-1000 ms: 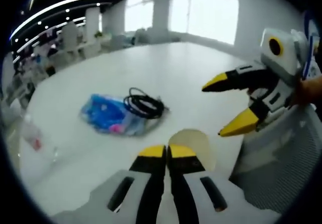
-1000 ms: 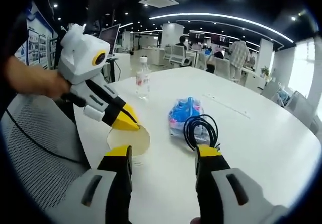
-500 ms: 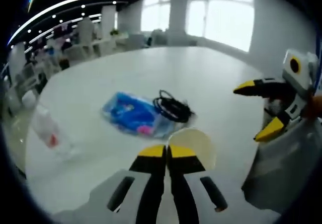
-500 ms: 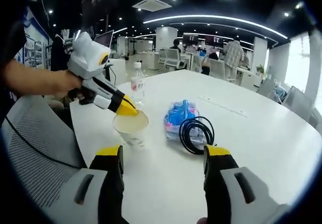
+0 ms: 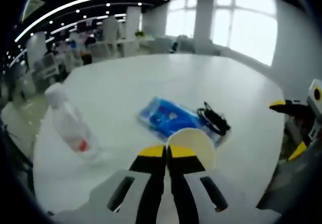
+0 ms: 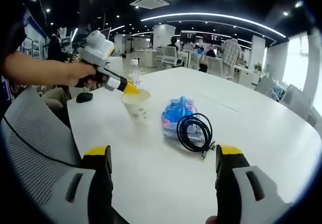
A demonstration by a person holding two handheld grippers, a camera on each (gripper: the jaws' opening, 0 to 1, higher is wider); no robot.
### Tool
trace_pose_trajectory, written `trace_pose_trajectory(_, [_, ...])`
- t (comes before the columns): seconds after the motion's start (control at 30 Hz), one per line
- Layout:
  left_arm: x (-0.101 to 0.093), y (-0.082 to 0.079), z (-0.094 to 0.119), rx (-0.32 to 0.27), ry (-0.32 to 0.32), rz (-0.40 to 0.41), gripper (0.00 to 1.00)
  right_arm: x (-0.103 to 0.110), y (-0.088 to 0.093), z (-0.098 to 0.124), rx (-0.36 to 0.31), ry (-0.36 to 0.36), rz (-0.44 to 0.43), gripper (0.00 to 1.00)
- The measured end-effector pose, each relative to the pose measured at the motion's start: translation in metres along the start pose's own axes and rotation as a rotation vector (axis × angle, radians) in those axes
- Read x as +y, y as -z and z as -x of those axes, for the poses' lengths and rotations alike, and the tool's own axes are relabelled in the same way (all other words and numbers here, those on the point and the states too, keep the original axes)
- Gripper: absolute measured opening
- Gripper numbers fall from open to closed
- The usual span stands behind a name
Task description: Arrange the tabletop items into an orderly group along one side of the table until the central work area is clear of visible clutter.
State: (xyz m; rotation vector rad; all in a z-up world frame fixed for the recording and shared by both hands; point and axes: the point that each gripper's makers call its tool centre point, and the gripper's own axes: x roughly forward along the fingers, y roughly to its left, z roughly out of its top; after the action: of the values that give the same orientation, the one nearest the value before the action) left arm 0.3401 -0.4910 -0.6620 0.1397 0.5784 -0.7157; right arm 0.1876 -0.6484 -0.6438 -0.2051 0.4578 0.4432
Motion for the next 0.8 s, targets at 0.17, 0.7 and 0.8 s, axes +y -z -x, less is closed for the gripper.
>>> trace_pose_trajectory(0.17, [0.014, -0.004, -0.007, 0.0, -0.025, 0.029, 0.0, 0.0, 0.003, 0.0, 0.016, 0.002, 0.009, 0.85])
trace_pose_trajectory(0.7, [0.063, -0.018, -0.024, -0.017, -0.124, 0.146, 0.0, -0.007, 0.004, 0.001, 0.021, 0.026, -0.001, 0.84])
trace_pose_trajectory(0.8, [0.067, -0.019, -0.024, -0.014, -0.145, 0.157, 0.0, -0.008, 0.005, 0.001, 0.021, 0.03, -0.004, 0.84])
